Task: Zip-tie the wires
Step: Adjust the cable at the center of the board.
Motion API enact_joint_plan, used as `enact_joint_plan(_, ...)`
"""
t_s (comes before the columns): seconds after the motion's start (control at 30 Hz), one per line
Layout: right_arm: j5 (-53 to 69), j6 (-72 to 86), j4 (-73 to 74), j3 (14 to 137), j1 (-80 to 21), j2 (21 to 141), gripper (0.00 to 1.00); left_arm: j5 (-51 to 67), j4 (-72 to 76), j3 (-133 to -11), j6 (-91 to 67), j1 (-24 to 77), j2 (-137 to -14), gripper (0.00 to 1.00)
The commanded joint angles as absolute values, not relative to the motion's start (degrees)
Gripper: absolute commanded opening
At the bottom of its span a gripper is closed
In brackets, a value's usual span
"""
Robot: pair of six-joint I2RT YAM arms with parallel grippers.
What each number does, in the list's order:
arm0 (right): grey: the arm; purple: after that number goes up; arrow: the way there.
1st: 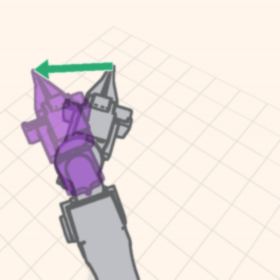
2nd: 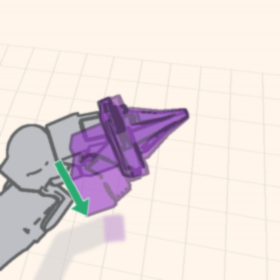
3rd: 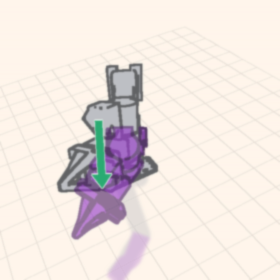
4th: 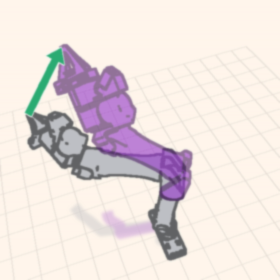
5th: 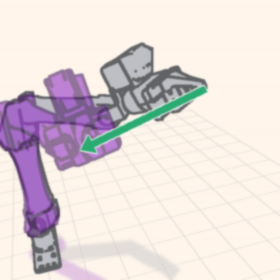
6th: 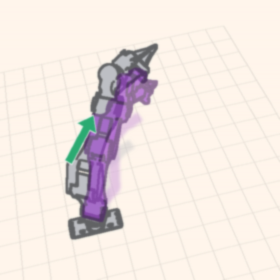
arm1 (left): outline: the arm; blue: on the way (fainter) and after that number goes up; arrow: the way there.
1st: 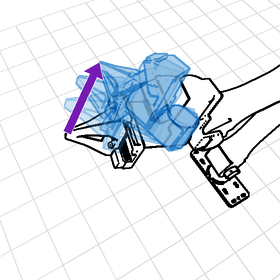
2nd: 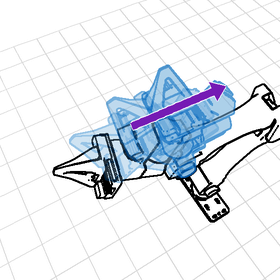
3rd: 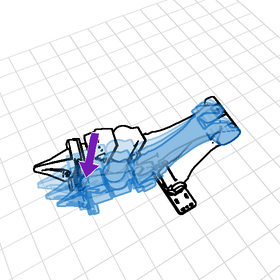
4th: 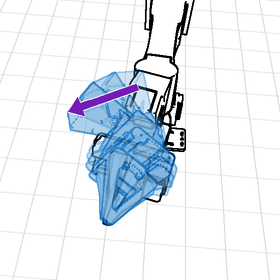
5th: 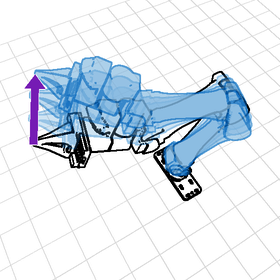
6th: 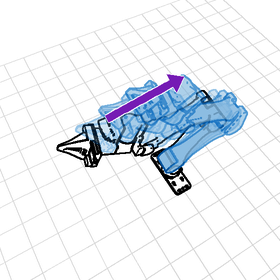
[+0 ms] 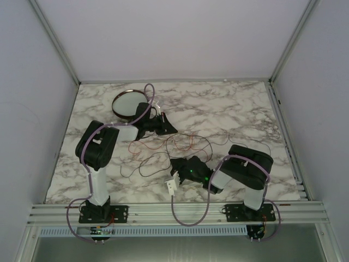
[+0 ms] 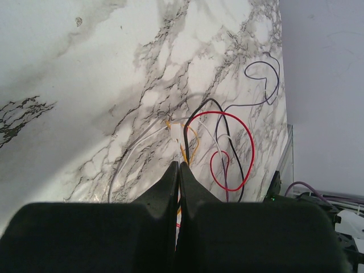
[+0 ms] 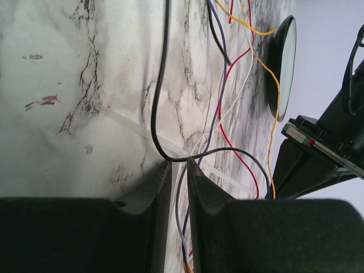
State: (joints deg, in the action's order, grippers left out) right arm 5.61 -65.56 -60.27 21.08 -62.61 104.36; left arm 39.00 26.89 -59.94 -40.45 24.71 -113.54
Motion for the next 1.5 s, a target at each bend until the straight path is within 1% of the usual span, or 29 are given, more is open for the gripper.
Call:
enact_joint_plan(0.0,7.04,-66.07,-59.79,23.11,-63.15,105.88,0.16,39.73,26.75,-61.09,-40.99,25.05,-112.77,0.0)
enact_joint_plan(0.33,9.18,-61.88,-58.29,24.93,-63.11,103.86,0.16,39.81,27.46,-61.0,-41.48,25.22,-112.94,0.0)
enact_joint_plan(0.57,9.5,-60.49,-57.58,26.39,-62.98,103.81,0.03,39.68,28.48,-60.35,-42.11,25.44,-112.94,0.0)
enact_joint_plan(0.67,9.72,-60.0,-57.48,27.26,-62.86,104.22,0.0,39.64,29.96,-59.72,-43.06,25.56,-112.94,0.0)
enact_joint_plan(0.97,9.62,-58.88,-58.11,29.33,-62.66,106.58,0.0,39.28,31.03,-58.84,-43.86,25.75,-112.87,0.0)
enact_joint_plan(1.07,9.47,-56.7,-59.37,28.18,-62.05,104.84,0.0,39.26,30.86,-58.88,-43.77,25.75,-112.86,0.0)
enact_joint_plan(1.1,9.91,-56.42,-59.01,27.72,-61.93,103.81,0.02,39.21,30.81,-58.95,-43.77,25.75,-112.93,0.0)
enact_joint_plan(1.23,12.53,-55.12,-52.88,26.77,-62.2,98.55,0.15,39.13,30.53,-59.21,-43.68,25.75,-112.96,0.0)
enact_joint_plan(1.47,18.18,-51.49,-42.85,26.08,-63.31,92.21,0.25,38.77,30.33,-59.15,-43.52,25.75,-113.07,0.0)
